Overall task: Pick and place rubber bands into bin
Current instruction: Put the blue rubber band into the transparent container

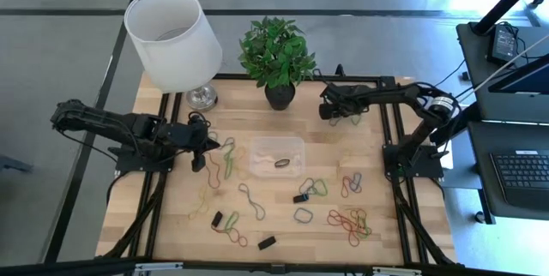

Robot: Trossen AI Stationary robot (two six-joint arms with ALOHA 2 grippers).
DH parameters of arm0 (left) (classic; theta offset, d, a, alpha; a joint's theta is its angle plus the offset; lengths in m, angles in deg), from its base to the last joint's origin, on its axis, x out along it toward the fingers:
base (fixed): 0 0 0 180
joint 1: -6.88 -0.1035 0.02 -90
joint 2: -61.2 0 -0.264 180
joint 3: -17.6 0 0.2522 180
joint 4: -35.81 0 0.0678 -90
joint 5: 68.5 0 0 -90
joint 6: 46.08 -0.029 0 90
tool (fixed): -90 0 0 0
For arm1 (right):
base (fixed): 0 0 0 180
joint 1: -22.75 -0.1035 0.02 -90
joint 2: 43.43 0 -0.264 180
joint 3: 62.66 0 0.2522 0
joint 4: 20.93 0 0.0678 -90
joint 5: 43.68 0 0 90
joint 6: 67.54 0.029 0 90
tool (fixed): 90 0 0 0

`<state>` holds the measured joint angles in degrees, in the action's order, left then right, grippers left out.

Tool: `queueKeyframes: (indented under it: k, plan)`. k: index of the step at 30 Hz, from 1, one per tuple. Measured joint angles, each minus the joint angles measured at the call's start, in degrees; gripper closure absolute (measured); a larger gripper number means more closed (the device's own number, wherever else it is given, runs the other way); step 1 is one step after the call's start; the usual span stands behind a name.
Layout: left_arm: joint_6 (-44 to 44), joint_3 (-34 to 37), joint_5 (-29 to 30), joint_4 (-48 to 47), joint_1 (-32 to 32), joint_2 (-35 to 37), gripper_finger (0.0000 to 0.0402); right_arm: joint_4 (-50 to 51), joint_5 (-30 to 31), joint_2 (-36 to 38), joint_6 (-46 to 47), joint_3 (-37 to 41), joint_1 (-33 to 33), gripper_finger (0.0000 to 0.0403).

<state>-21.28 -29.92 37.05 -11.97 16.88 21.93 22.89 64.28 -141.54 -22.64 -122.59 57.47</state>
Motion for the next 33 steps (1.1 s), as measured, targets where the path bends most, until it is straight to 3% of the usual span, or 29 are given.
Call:
queueKeyframes:
  k: [8,15,26,33]
  plan:
    - [-1.2,0.0,-0.1,0.0,0.0,0.0,0.0399,-0.6,-0.3,0.4,-0.2,0.3,-2.6,0.0391]
    - [-1.4,0.0,-0.2,0.0,0.0,0.0,0.0400,5.5,-6.6,6.8,1.5,1.1,-5.8,0.0399]
    - [-1.6,0.0,0.0,0.0,0.0,0.0,0.0400,9.9,-4.5,26.5,9.8,0.2,-17.7,0.0402]
    - [-1.6,0.0,3.3,0.0,0.0,0.0,0.0396,4.1,-2.6,29.3,6.2,-7.1,-28.5,0.0402]
